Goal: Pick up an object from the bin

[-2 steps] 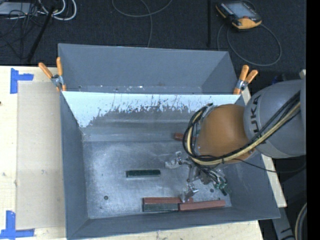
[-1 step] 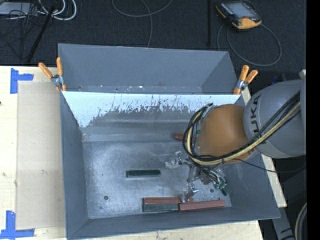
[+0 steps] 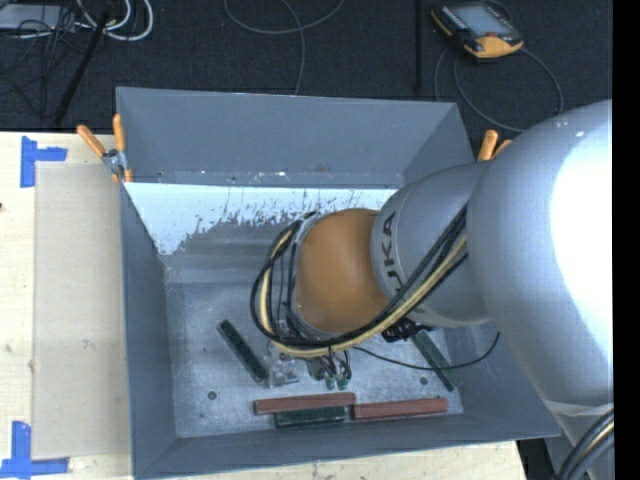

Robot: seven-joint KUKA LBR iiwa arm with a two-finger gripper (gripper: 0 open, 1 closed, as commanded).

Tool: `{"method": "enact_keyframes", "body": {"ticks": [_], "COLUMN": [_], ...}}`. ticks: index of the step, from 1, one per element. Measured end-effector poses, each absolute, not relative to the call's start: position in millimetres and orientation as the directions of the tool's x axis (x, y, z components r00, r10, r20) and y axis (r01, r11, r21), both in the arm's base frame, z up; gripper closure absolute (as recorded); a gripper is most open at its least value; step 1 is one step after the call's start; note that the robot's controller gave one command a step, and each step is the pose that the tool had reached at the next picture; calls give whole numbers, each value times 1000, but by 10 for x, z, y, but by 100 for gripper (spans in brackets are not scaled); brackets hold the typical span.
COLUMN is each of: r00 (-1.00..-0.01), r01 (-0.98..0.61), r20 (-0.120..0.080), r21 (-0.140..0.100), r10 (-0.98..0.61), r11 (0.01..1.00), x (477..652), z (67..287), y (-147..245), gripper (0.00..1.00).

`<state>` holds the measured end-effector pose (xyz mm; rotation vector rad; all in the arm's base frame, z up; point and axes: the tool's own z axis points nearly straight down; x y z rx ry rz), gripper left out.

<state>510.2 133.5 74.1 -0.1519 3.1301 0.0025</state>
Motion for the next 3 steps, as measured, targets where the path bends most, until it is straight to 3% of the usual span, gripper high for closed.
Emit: {"method": "enact_keyframes", "body": {"ticks": [1, 2, 3], "r00": [-995, -995, -995], "r01": [-96, -97, -96], "r20": [-30, -8, -27], "r21": [5, 2, 3], "r10": [-96, -97, -96], "r11": [995, 995, 995], "x": [5153, 5102, 5154], "z": [761, 744, 763], "y": [1345, 1337, 1340], "gripper": [0, 100, 0]}}
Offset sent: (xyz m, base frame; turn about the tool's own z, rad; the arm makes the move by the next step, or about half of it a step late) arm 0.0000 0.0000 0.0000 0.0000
